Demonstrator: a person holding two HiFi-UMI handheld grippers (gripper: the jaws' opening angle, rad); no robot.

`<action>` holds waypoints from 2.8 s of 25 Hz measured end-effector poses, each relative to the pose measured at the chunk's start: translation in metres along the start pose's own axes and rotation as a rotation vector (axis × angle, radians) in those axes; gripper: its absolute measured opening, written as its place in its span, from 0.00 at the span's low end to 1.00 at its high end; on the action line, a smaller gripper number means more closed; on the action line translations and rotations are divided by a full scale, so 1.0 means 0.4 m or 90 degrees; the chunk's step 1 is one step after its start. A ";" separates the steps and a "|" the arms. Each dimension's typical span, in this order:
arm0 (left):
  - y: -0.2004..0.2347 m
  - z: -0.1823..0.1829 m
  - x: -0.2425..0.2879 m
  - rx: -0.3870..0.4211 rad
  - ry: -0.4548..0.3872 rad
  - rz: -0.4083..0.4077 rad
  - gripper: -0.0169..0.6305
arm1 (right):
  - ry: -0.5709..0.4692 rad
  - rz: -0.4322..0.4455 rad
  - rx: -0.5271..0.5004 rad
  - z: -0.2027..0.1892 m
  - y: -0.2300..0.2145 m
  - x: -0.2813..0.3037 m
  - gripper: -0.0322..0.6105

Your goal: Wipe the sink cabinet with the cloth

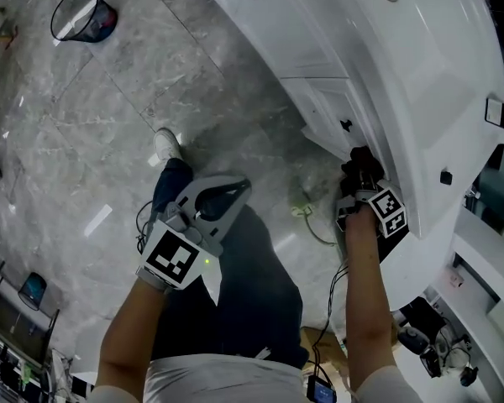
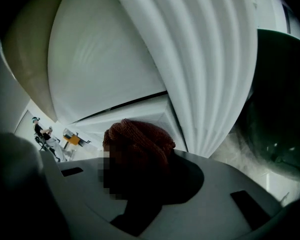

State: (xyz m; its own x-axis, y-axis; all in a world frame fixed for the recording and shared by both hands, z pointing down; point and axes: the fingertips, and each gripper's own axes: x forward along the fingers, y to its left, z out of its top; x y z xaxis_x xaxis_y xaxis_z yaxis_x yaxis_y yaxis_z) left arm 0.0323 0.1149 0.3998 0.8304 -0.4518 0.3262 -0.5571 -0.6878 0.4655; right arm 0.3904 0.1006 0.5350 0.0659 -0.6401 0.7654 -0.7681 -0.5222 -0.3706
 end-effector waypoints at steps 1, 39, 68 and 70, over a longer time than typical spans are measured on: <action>0.012 0.000 -0.008 -0.003 0.000 0.002 0.04 | -0.002 -0.002 -0.005 0.001 0.009 0.002 0.19; 0.264 0.024 -0.100 -0.041 0.002 -0.014 0.04 | -0.064 0.030 0.014 -0.051 0.434 0.174 0.19; 0.315 -0.048 -0.026 -0.037 0.047 0.065 0.04 | -0.043 0.092 0.012 -0.139 0.312 0.388 0.19; 0.309 -0.047 -0.020 -0.029 0.053 0.057 0.04 | -0.047 0.100 0.018 -0.141 0.312 0.386 0.19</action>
State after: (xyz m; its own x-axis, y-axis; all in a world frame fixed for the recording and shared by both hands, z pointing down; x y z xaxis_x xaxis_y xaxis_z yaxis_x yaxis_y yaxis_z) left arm -0.0434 0.0441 0.4702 0.7743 -0.4597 0.4349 -0.6305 -0.6199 0.4671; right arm 0.2690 -0.0317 0.6368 -0.0060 -0.7546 0.6562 -0.7545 -0.4272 -0.4982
